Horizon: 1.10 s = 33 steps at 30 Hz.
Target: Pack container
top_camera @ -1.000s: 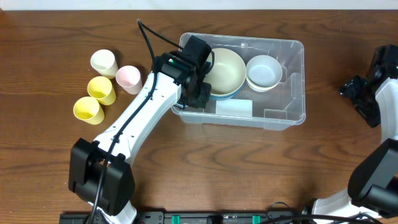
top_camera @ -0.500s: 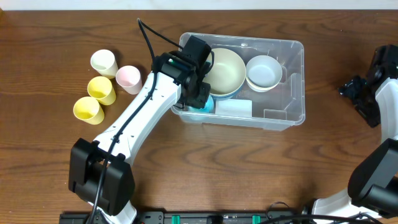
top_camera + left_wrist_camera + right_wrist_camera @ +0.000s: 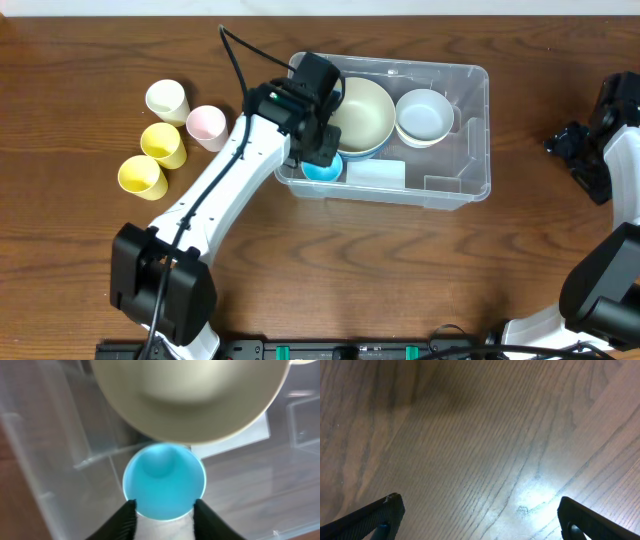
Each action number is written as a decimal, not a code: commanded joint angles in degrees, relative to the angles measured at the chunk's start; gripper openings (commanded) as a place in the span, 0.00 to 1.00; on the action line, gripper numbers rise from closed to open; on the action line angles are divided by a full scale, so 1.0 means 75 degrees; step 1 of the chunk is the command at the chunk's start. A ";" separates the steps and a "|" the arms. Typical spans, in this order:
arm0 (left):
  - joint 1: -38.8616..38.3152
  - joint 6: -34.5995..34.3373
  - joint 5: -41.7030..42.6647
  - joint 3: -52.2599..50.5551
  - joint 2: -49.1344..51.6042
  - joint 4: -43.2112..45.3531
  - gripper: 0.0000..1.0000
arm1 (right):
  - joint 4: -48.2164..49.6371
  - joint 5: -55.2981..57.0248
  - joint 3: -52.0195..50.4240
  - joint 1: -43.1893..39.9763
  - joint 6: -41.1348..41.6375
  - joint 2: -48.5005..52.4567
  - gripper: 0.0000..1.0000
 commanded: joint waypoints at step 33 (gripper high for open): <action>0.3171 -0.0420 -0.0417 0.1565 0.1851 -0.0367 0.99 | -0.0009 0.0070 -0.0015 -0.0041 0.0108 0.0023 0.99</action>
